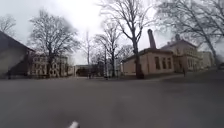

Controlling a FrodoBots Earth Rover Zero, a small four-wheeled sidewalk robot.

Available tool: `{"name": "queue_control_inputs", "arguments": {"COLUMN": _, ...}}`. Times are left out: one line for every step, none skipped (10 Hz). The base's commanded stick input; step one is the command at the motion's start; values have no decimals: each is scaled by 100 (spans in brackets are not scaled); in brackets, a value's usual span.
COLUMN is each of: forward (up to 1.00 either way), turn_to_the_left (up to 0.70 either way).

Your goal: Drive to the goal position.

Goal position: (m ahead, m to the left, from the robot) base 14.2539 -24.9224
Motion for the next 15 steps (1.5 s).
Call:
{"name": "queue_control_inputs", "arguments": {"forward": 100, "turn_to_the_left": -39}}
{"name": "queue_control_inputs", "arguments": {"forward": 100, "turn_to_the_left": -33}}
{"name": "queue_control_inputs", "arguments": {"forward": 100, "turn_to_the_left": 1}}
{"name": "queue_control_inputs", "arguments": {"forward": 100, "turn_to_the_left": 1}}
{"name": "queue_control_inputs", "arguments": {"forward": 100, "turn_to_the_left": 1}}
{"name": "queue_control_inputs", "arguments": {"forward": 100, "turn_to_the_left": 1}}
{"name": "queue_control_inputs", "arguments": {"forward": 100, "turn_to_the_left": 1}}
{"name": "queue_control_inputs", "arguments": {"forward": 100, "turn_to_the_left": 1}}
{"name": "queue_control_inputs", "arguments": {"forward": 100, "turn_to_the_left": 1}}
{"name": "queue_control_inputs", "arguments": {"forward": 100, "turn_to_the_left": 1}}
{"name": "queue_control_inputs", "arguments": {"forward": 100, "turn_to_the_left": 1}}
{"name": "queue_control_inputs", "arguments": {"forward": 100, "turn_to_the_left": 0}}
{"name": "queue_control_inputs", "arguments": {"forward": 100, "turn_to_the_left": -37}}
{"name": "queue_control_inputs", "arguments": {"forward": 100, "turn_to_the_left": -29}}
{"name": "queue_control_inputs", "arguments": {"forward": 100, "turn_to_the_left": -1}}
